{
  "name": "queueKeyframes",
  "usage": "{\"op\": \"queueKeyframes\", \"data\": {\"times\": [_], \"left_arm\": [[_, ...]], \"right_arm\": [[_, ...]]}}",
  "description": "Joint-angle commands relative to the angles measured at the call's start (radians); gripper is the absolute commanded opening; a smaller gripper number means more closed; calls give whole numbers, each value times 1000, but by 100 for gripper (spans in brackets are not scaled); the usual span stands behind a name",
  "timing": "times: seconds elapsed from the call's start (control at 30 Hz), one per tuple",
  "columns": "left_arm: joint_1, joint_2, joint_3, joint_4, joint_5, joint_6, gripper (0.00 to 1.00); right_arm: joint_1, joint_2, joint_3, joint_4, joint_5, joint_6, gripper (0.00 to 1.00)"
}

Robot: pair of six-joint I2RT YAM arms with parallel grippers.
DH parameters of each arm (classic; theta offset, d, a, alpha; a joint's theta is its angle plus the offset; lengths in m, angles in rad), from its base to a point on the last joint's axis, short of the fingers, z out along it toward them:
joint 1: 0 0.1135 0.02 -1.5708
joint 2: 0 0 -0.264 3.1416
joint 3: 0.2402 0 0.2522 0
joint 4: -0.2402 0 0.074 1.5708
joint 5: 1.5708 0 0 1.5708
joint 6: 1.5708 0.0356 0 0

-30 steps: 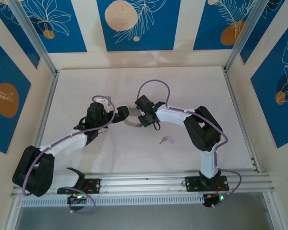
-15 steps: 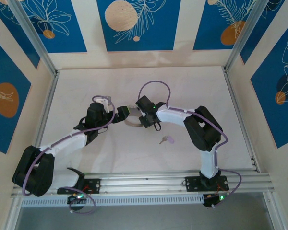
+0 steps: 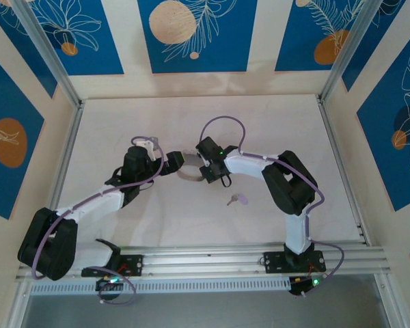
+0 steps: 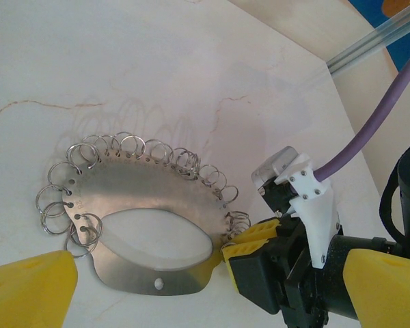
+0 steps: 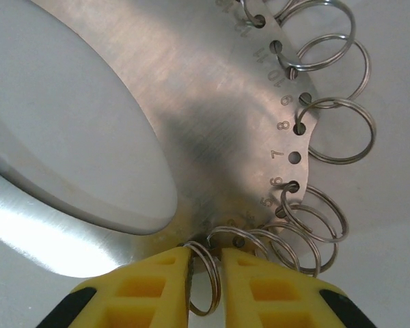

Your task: Put the keys on the keyring

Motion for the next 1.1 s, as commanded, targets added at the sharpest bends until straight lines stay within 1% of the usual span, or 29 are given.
{"op": "queueKeyframes", "data": {"times": [0.0, 0.2, 0.3, 0.43, 0.6, 0.7, 0.77, 0.9, 1.0, 1.07], "left_arm": [[11, -4, -11, 21, 0, -2, 100], [12, -3, -12, 22, 2, -3, 100], [13, -3, -13, 26, 3, -3, 100], [12, 0, -13, 34, 8, -5, 100], [12, 1, 2, 19, 18, -8, 100], [12, 2, 38, -42, 12, -14, 100], [12, 1, 83, -117, 1, -17, 100], [11, -6, 171, -250, -22, -16, 100], [13, -16, 232, -324, -38, 19, 100], [13, -26, 264, -350, -42, 52, 100]], "right_arm": [[-7, -21, -11, -4, -30, 20, 19], [-14, -20, -4, 1, -50, 33, 19], [-16, -20, -3, 2, -56, 36, 14], [-17, -25, -2, 1, -63, 42, 0], [-23, -56, -9, -3, -68, 50, 0], [-31, -90, -8, -9, -82, 54, 0], [-35, -127, -4, -14, -98, 52, 0], [-50, -208, 18, -22, -162, 31, 0], [-63, -267, 45, -21, -243, -3, 0], [-78, -318, 56, -7, -336, -36, 0]]}}
